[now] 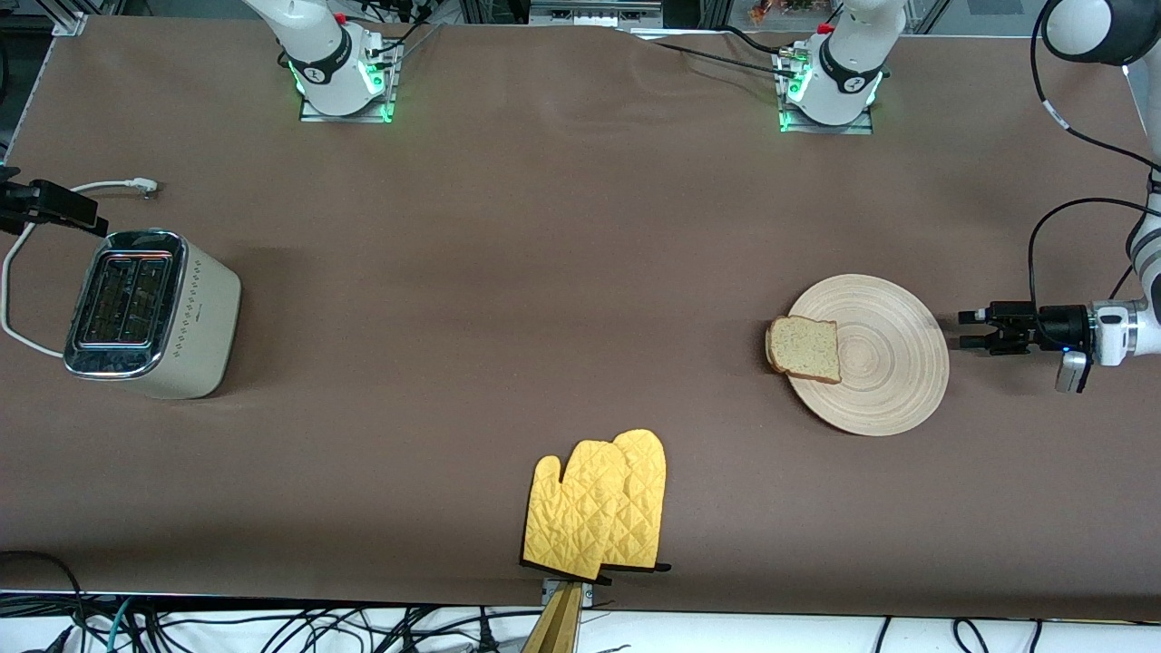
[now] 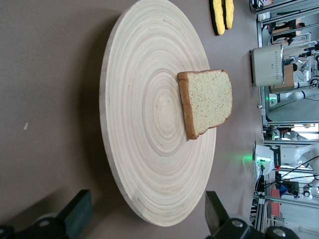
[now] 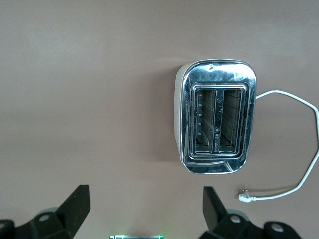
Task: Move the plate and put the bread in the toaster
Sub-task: 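Lower the left gripper beside the wooden plate's rim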
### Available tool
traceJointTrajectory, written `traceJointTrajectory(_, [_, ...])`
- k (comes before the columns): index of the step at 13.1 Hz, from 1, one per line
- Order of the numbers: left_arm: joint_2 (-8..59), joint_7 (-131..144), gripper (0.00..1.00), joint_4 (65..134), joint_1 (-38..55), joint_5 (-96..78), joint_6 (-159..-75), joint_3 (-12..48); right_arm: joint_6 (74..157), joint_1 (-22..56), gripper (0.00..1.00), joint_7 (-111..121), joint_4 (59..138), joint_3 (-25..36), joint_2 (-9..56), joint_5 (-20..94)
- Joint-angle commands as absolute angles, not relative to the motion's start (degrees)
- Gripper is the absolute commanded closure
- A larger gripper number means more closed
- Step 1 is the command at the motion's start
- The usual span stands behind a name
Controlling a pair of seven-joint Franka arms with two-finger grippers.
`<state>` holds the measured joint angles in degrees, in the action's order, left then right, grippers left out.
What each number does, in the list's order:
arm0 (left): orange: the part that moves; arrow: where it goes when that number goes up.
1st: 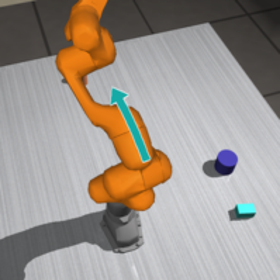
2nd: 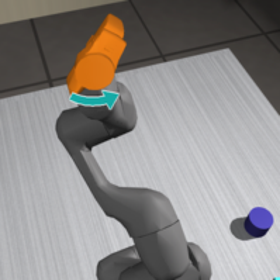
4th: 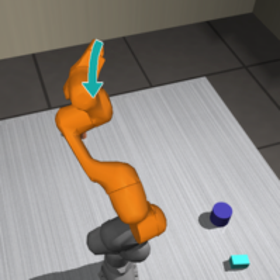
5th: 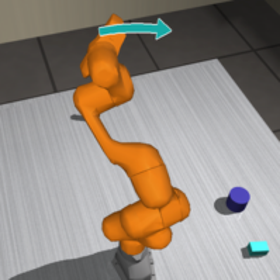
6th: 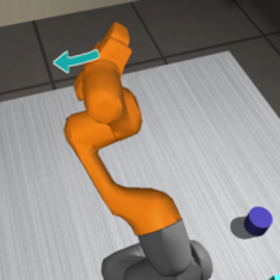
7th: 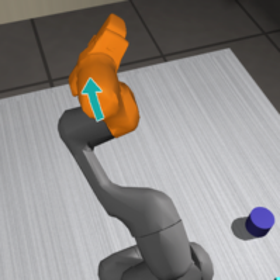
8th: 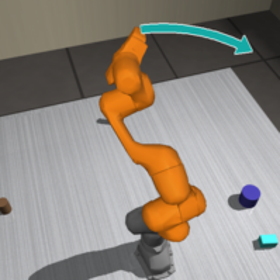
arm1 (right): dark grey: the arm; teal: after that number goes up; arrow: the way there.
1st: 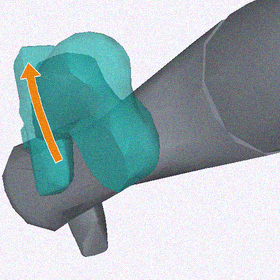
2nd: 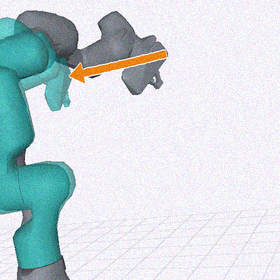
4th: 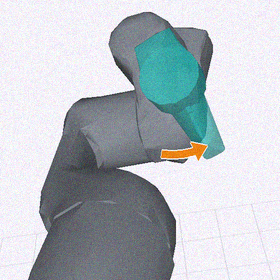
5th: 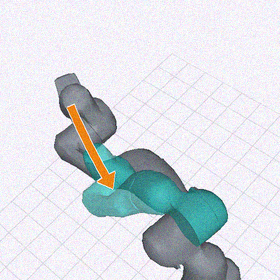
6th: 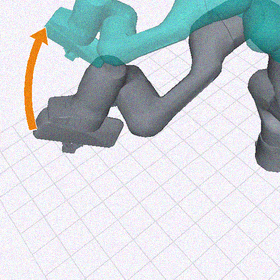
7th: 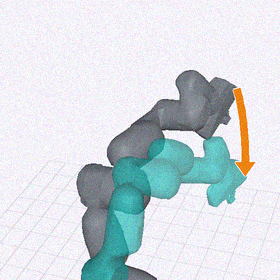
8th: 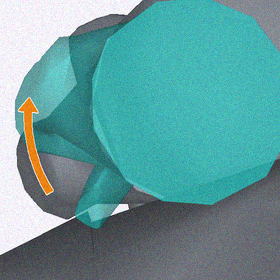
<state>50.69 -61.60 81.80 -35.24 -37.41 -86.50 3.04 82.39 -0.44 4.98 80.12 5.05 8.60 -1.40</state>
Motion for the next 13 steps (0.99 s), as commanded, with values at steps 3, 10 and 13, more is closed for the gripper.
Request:
traceJointTrajectory(3, [55.2, -61.5, 0.00, 76.5, -35.9, -41.2, -83.2, 3.4, 82.1, -0.6, 0.00, 5.3, 79.2, 5.2, 8.9, -0.9])
traceJointTrajectory(10, [56.7, -54.5, 0.00, 77.6, -35.2, -44.3, -83.8, 3.3, 82.1, -0.6, 0.00, 5.2, 79.2, 5.1, 8.9, -0.9])
traceJointTrajectory(13, [57.2, -52.8, 0.00, 78.5, -34.4, -46.0, -83.8, 3.3, 82.1, -0.6, 0.00, 5.2, 79.2, 5.1, 8.9, -0.9])
